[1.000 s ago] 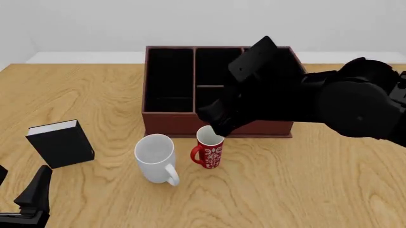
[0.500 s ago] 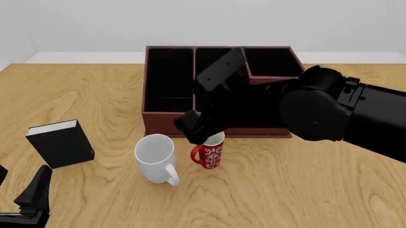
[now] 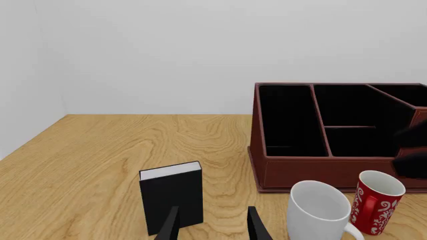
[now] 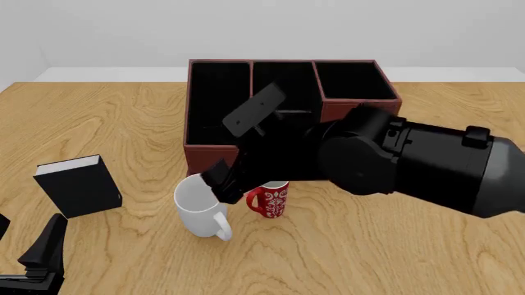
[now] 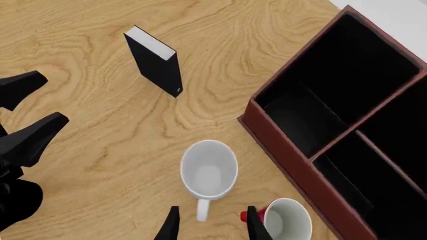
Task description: Pick up the white mug and place it to the right of the caddy.
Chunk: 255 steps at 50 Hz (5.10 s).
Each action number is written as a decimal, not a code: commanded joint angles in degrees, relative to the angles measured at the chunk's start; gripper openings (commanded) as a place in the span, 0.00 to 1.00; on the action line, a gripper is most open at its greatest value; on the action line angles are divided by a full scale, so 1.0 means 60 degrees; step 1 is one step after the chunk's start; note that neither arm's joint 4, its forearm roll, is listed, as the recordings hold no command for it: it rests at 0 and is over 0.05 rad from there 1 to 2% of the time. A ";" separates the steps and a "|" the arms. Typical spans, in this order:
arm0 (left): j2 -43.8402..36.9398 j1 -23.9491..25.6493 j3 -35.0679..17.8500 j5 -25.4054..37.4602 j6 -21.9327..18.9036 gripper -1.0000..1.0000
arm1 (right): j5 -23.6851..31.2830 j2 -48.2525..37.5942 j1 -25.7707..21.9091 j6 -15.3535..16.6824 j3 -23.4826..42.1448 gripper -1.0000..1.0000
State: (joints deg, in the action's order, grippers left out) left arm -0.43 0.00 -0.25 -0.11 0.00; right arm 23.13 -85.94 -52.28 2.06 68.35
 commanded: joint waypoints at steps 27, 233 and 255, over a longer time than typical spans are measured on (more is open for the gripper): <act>0.0000 0.0000 0.0000 0.0000 0.0000 1.00 | -0.0506 -0.0974 -0.0269 -0.0644 -0.0296 1.00; 0.0000 0.0000 0.0000 0.0000 0.0000 1.00 | -0.1612 -0.1067 -0.0231 -0.0948 -0.1680 0.00; 0.0000 0.0000 0.0000 0.0000 0.0000 1.00 | -0.1192 0.0488 0.0074 -0.0690 -0.1914 0.00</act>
State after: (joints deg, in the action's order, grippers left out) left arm -0.43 0.00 -0.25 -0.11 0.00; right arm 14.96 -87.28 -52.57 -2.23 57.23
